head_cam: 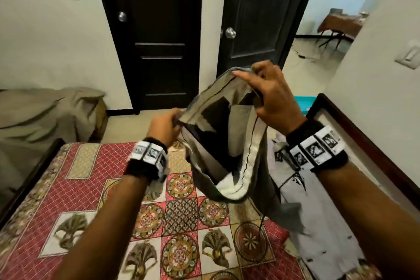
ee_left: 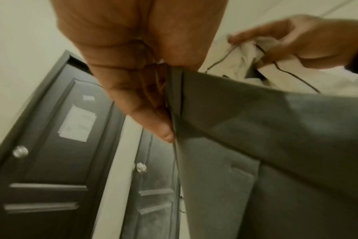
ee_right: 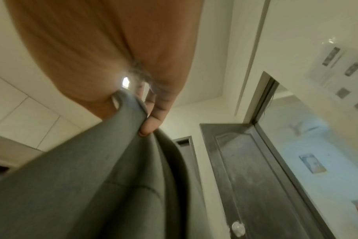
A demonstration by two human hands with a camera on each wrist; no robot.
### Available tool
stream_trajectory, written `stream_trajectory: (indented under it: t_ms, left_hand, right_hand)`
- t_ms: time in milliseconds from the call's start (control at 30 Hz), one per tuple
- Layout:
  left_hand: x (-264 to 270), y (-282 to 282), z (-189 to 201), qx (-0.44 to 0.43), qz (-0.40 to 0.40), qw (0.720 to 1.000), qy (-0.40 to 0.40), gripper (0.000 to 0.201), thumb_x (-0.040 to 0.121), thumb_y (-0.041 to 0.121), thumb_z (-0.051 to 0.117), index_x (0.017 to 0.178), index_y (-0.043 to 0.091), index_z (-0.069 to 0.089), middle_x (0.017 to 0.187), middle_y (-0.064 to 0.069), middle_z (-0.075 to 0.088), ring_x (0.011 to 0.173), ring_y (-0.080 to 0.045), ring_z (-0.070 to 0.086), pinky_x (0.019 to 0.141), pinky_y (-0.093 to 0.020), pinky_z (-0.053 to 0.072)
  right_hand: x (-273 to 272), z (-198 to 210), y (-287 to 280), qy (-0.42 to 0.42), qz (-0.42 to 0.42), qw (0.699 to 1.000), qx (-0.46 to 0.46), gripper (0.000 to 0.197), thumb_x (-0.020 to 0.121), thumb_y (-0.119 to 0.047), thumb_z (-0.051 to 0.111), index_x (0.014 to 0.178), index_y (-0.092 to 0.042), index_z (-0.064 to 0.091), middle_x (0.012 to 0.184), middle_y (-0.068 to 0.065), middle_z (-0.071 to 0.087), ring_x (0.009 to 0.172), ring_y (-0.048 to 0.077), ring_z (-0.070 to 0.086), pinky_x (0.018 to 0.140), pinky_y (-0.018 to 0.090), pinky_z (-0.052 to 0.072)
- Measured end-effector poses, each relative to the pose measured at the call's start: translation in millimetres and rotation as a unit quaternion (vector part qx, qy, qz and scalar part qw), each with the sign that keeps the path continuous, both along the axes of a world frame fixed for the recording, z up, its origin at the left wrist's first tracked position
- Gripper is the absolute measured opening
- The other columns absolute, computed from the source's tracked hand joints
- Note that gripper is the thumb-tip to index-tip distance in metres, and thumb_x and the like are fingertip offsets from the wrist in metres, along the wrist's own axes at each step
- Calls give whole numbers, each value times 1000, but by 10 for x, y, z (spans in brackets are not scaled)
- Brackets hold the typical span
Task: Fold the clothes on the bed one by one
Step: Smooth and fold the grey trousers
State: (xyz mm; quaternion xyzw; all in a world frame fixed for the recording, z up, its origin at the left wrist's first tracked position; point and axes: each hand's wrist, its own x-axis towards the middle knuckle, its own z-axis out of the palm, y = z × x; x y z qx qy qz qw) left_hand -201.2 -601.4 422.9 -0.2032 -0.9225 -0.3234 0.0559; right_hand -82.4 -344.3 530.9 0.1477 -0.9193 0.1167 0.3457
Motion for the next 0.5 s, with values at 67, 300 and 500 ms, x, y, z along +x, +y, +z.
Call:
stream_trajectory:
  t_ms: [67, 300, 500]
  left_hand:
    - [-198, -318, 436, 31, 22, 999, 2, 27, 88, -1, 57, 107, 13, 70, 96, -20, 72, 81, -34, 71, 66, -37, 60]
    - [-250, -905, 1743, 125, 59, 990, 0, 35, 91, -4, 42, 106, 13, 69, 91, -17, 69, 43, -25, 66, 38, -35, 55]
    - [-121, -1430, 1928, -7, 91, 994, 59, 27, 95, 7, 55, 105, 25, 74, 96, -1, 61, 57, -29, 63, 47, -21, 46]
  right_hand:
    - [-53, 205, 292, -5, -49, 999, 4, 86, 75, 13, 60, 152, -21, 41, 133, 16, 45, 117, 32, 46, 100, 37, 43]
    - [-153, 160, 597, -86, -243, 964, -58, 45, 78, 3, 64, 116, -21, 61, 116, 11, 61, 104, 37, 60, 79, 45, 53]
    - [-137, 496, 353, -227, -142, 899, -347, 34, 85, 9, 58, 97, -19, 73, 88, 4, 71, 57, 15, 69, 45, 31, 58]
